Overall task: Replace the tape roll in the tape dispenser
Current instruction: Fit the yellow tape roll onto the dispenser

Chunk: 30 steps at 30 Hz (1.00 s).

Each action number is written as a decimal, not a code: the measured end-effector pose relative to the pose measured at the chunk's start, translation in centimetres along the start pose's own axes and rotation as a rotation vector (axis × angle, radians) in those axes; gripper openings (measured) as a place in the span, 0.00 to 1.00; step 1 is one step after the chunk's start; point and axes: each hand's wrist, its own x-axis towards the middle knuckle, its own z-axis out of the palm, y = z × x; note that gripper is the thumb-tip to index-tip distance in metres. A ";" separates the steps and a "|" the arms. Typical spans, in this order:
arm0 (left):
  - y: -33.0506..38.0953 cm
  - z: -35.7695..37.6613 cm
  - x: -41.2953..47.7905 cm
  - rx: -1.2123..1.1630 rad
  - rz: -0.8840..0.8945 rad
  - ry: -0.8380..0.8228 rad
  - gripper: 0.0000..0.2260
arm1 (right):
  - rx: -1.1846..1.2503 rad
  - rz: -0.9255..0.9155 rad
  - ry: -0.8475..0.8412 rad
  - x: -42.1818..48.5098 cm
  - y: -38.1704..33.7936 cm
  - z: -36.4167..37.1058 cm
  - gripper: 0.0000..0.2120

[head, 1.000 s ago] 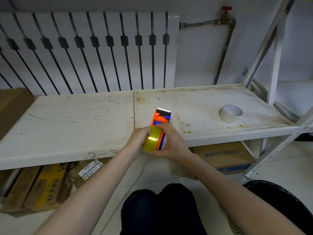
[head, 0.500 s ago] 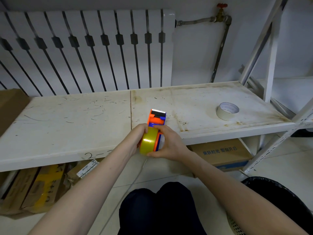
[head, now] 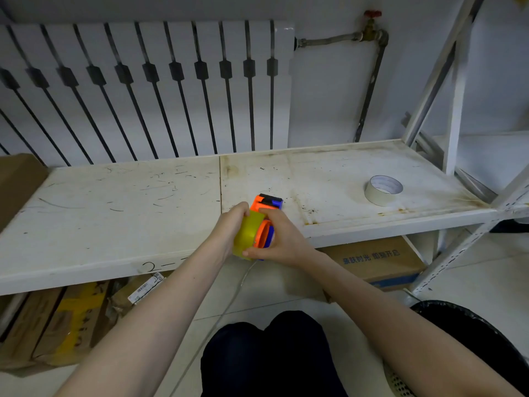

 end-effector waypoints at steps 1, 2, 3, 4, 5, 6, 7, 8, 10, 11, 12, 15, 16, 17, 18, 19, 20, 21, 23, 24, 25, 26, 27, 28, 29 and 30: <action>-0.2 0.1 0.0 -0.006 0.004 0.002 0.07 | 0.036 0.031 -0.001 0.1 0.2 0.1 0.45; -0.3 0.2 0.0 -0.007 0.007 0.005 0.06 | 0.074 0.076 -0.006 0.1 0.2 0.1 0.45; -0.5 0.2 0.0 -0.007 0.012 0.006 0.04 | 0.095 0.112 -0.010 0.1 0.3 0.2 0.45; -0.6 0.2 0.0 -0.006 0.016 0.006 0.03 | 0.083 0.121 -0.001 0.1 0.3 0.2 0.45; -0.7 0.1 0.1 -0.004 0.022 0.004 0.04 | 0.028 0.089 0.026 0.1 0.4 0.3 0.46; -0.6 0.1 0.1 -0.003 0.025 0.006 0.04 | -0.053 0.021 0.066 -0.1 0.3 0.4 0.47; -0.5 0.1 0.0 -0.001 0.025 0.006 0.04 | -0.139 -0.075 0.123 -0.2 0.3 0.6 0.46; -0.3 0.0 0.0 0.000 0.026 0.007 0.02 | -0.214 -0.184 0.188 -0.3 0.2 0.8 0.45; 0.0 -0.1 0.2 0.001 0.032 0.022 0.03 | -0.315 -0.314 0.284 -0.4 0.2 1.3 0.44; 0.1 -0.1 0.3 0.005 0.026 0.029 0.04 | -0.327 -0.311 0.280 -0.3 0.3 1.6 0.45; 0.0 -0.1 0.4 0.003 0.017 0.027 0.04 | -0.301 -0.279 0.248 -0.3 0.3 1.7 0.48; -0.3 -0.3 0.4 -0.036 -0.004 -0.011 0.03 | -0.041 -0.078 0.130 -0.6 0.4 1.5 0.52; -0.4 -0.4 0.5 -0.049 -0.003 -0.026 0.04 | -0.005 -0.045 0.119 -0.6 0.5 1.3 0.50; -0.6 -0.5 0.6 -0.057 0.003 -0.032 0.05 | -0.019 -0.036 0.115 -0.6 0.5 1.2 0.49; -0.8 -0.6 0.7 -0.060 0.010 -0.034 0.05 | -0.048 -0.035 0.115 -0.5 0.5 1.0 0.48; -1.0 -0.7 0.6 -0.067 0.013 -0.036 0.02 | -0.073 -0.028 0.119 -0.4 0.4 0.7 0.47; -1.2 -0.8 0.4 -0.074 0.012 -0.039 0.04 | -0.084 -0.010 0.119 -0.2 0.3 0.4 0.47; -1.4 -1.0 0.5 -0.073 0.017 -0.041 0.11 | -0.089 0.009 0.117 -0.1 0.2 0.2 0.46; -1.5 -1.0 0.8 -0.073 0.020 -0.066 0.18 | -0.105 0.029 0.106 0.1 0.1 0.0 0.46; -1.3 -1.0 0.9 -0.066 0.021 -0.077 0.16 | -0.118 0.024 0.099 0.1 0.0 0.1 0.46; -1.1 -0.9 0.9 -0.056 0.021 -0.076 0.13 | -0.129 0.004 0.097 0.0 0.0 0.2 0.46; -0.9 -0.8 0.9 -0.040 0.016 -0.062 0.10 | -0.141 -0.014 0.097 0.0 0.1 0.3 0.46; -0.7 -0.7 0.9 -0.026 0.006 -0.058 0.08 | -0.153 -0.024 0.095 -0.1 0.1 0.4 0.47; -0.5 -0.7 0.9 -0.022 0.002 -0.061 0.06 | -0.167 -0.024 0.092 -0.2 0.1 0.4 0.47; -0.5 -0.6 0.8 -0.025 0.007 -0.068 0.06 | -0.175 -0.011 0.090 -0.2 0.1 0.3 0.47; -0.6 -0.6 0.6 -0.026 0.010 -0.077 0.05 | -0.172 0.008 0.091 -0.1 0.1 0.2 0.46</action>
